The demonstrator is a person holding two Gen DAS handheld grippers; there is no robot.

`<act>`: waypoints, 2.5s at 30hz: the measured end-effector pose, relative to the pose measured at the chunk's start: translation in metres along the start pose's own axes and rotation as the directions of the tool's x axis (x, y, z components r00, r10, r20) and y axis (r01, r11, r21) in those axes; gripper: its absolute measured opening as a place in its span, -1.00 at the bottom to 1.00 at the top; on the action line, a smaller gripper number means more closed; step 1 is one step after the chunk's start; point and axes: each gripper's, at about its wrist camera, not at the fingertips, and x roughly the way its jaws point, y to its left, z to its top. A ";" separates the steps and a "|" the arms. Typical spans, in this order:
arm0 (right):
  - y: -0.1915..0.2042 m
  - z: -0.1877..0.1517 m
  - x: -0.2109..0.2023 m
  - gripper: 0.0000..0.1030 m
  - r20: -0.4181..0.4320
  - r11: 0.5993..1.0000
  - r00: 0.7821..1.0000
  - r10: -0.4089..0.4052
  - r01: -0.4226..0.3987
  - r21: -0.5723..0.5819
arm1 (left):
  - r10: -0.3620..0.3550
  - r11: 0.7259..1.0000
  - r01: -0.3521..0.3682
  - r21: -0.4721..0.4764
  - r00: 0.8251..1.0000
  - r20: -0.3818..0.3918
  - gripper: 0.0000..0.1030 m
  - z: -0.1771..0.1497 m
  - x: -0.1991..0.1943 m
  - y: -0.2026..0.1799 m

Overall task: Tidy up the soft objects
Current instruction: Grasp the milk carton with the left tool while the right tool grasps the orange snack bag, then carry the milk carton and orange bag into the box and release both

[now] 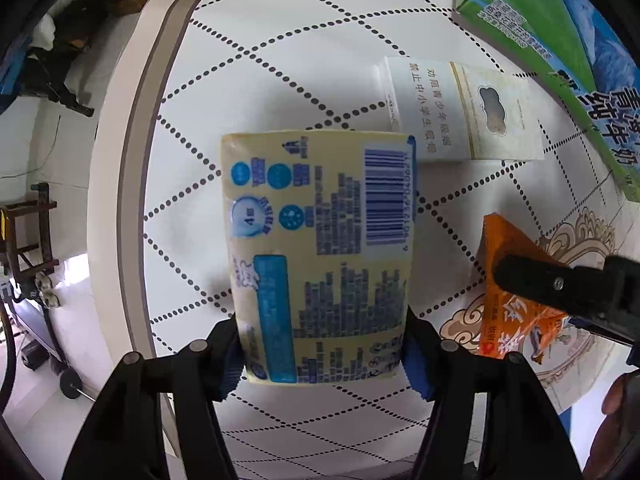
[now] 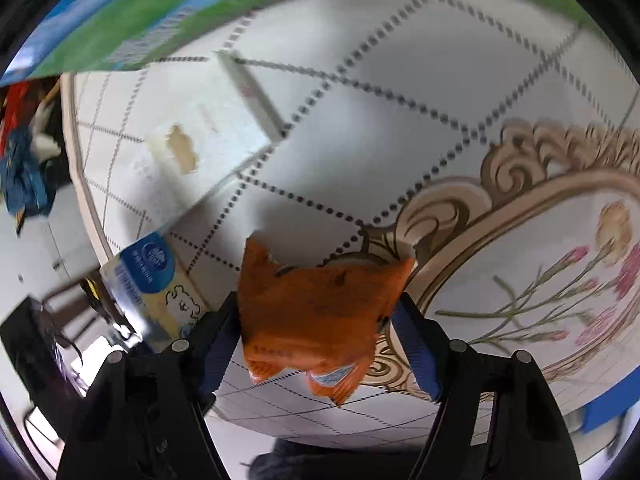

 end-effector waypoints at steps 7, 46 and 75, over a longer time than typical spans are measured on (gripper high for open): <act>0.008 -0.014 -0.004 0.32 0.044 0.999 0.999 -0.014 0.015 -0.031 | 0.003 1.000 -0.003 0.001 1.000 0.009 0.20 -0.004 -0.002 -0.005; -0.022 0.059 -0.291 0.30 0.430 0.989 0.891 0.147 -0.119 -0.092 | -0.206 0.936 0.138 0.324 0.960 0.187 0.19 0.148 -0.195 -0.161; -0.027 0.077 -0.230 0.95 0.433 0.975 0.886 -0.166 0.213 -0.061 | -0.038 0.971 -0.030 0.239 0.961 0.273 0.78 0.145 -0.166 -0.130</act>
